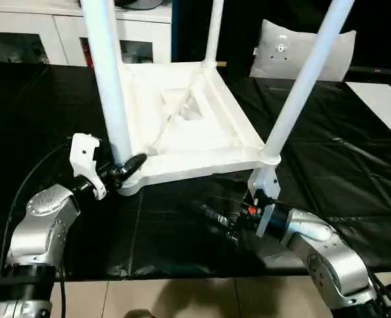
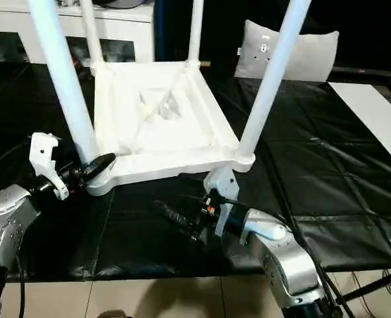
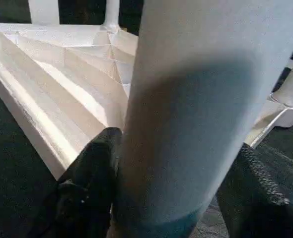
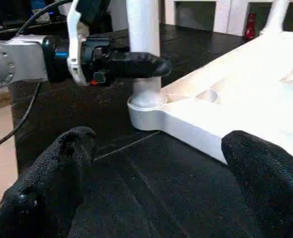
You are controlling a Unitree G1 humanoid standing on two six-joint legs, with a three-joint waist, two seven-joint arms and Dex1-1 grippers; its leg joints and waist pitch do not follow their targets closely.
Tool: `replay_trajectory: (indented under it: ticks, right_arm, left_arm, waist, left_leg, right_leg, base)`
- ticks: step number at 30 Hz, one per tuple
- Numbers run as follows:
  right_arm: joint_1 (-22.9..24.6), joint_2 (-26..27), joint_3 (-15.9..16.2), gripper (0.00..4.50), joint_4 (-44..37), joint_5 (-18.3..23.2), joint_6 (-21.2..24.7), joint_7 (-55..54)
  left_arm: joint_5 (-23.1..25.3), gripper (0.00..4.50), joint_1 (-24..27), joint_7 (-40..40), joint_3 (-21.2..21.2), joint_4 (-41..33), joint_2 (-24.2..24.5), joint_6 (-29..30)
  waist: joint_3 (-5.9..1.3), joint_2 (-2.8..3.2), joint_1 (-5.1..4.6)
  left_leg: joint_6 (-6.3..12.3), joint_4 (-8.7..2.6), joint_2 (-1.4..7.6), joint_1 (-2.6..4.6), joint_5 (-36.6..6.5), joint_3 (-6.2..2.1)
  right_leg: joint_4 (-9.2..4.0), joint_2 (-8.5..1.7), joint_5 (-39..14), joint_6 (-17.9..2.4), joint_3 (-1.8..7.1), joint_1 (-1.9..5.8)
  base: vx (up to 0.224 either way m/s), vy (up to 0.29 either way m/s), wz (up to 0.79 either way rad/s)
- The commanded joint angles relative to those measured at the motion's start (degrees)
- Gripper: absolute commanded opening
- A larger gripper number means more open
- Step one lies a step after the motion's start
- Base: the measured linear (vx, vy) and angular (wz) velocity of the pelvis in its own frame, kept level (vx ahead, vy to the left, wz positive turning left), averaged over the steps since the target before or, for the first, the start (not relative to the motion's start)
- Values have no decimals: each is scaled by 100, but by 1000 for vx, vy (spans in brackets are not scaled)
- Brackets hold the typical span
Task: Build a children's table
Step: Flip table
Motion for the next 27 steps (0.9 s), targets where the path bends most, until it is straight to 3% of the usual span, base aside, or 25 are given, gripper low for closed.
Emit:
replay_trajectory:
  ticks: [1, 8, 20, 21, 22, 26, 27]
  right_arm:
    - [12, -29, 29, 450, -130, 32, -82, 55]
    - [15, -35, 34, 450, -122, 8, -107, 89]
    - [24, 27, 46, 450, -85, -56, -156, 10]
    - [27, 33, 41, 450, -84, -66, -159, -12]
    - [29, 49, 27, 450, -74, -101, -166, -79]
    - [-52, 271, -185, 450, 109, -245, -163, -646]
    - [-114, 420, -331, 450, 216, -244, -87, -954]
  left_arm:
    - [38, 263, -48, -35, -15, 25, 26, -39]
    - [92, 222, 4, -18, -18, 64, 3, -71]
    - [193, 222, 35, 348, 43, 8, -133, 74]
    - [200, 222, 38, 413, 68, 3, -157, 81]
    - [171, 222, 60, 545, 132, -46, -234, 103]
    - [-350, 214, 434, 799, 323, -708, -698, 354]
    - [-716, 212, 680, 850, 374, -1061, -966, 512]
  waist:
    - [-337, 121, -17]
    - [-345, 99, -15]
    - [-351, 116, -13]
    - [-338, 152, -7]
    - [-330, 135, -12]
    - [-306, 127, -26]
    - [-309, 102, -40]
  left_leg:
    - [68, -441, 383, -18, -666, -152]
    - [88, -432, 380, -21, -599, -145]
    - [80, -428, 382, -24, -596, -148]
    - [67, -431, 380, -24, -655, -151]
    - [46, -440, 391, -18, -755, -148]
    - [-20, -458, 395, -45, -884, -157]
    - [-9, -457, 384, -42, -868, -149]
  right_leg:
    - [-377, -618, -615, -877, 433, 296]
    - [-374, -620, -644, -866, 437, 299]
    - [-363, -617, -593, -886, 432, 298]
    - [-378, -620, -672, -884, 432, 290]
    - [-399, -624, -802, -873, 432, 290]
    - [-446, -649, -1259, -795, 437, 291]
    - [-456, -631, -1308, -744, 438, 287]
  base:
    - [0, 0, 0]
    - [0, 0, 0]
    - [0, 0, 0]
    - [0, 0, 0]
    - [0, 0, 0]
    - [0, 0, 0]
    - [0, 0, 0]
